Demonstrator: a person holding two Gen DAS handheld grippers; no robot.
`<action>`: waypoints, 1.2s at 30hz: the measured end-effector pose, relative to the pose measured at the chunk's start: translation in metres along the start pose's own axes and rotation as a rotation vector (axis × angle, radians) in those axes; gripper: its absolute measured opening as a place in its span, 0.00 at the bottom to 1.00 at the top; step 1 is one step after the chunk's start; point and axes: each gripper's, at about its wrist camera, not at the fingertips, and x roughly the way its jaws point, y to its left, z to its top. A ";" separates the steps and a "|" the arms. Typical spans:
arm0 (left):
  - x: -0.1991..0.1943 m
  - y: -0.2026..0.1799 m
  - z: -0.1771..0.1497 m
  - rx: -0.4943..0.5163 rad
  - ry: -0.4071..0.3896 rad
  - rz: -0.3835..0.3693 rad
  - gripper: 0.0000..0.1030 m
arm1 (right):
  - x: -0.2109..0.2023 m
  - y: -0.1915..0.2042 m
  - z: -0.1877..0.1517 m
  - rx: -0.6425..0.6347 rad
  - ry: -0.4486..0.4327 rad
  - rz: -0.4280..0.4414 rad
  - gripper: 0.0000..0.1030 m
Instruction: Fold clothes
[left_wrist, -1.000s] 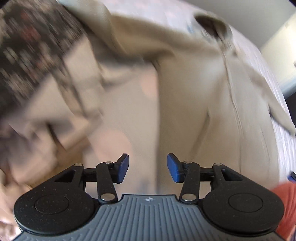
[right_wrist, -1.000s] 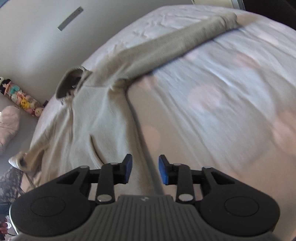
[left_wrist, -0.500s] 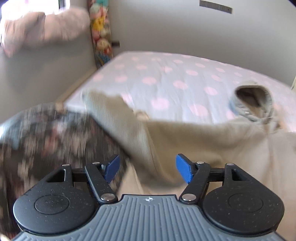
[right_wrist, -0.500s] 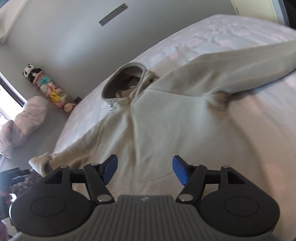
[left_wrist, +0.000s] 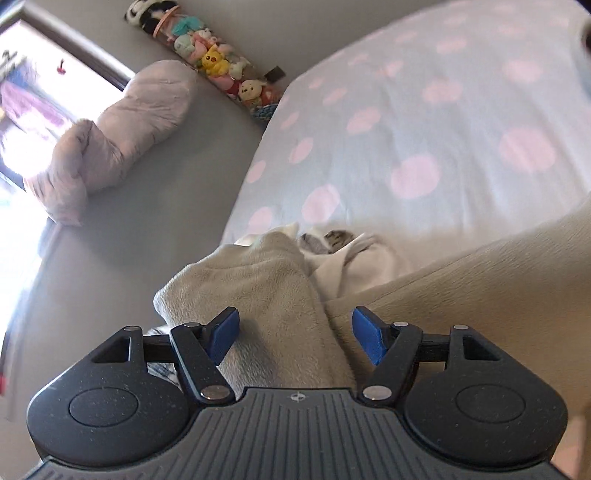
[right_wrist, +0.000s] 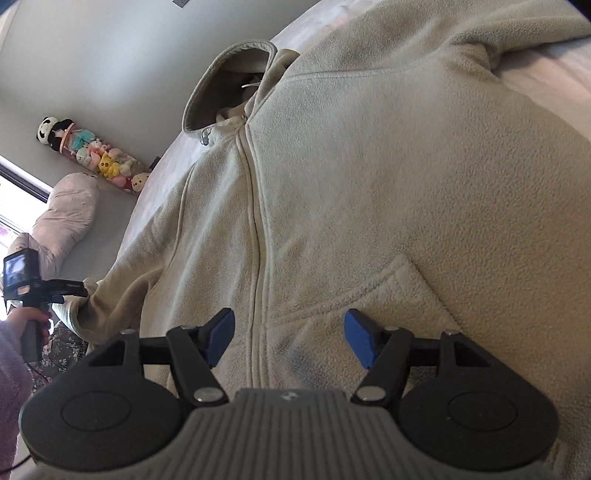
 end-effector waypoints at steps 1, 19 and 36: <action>0.005 -0.005 -0.002 0.043 0.006 0.064 0.60 | 0.002 0.001 0.000 -0.002 -0.001 0.006 0.68; -0.068 0.153 -0.142 -0.609 -0.063 0.005 0.20 | -0.005 -0.004 -0.002 0.068 -0.024 0.080 0.68; -0.068 0.260 -0.145 -0.922 -0.087 -0.223 0.65 | -0.005 -0.004 -0.001 0.062 -0.016 0.088 0.68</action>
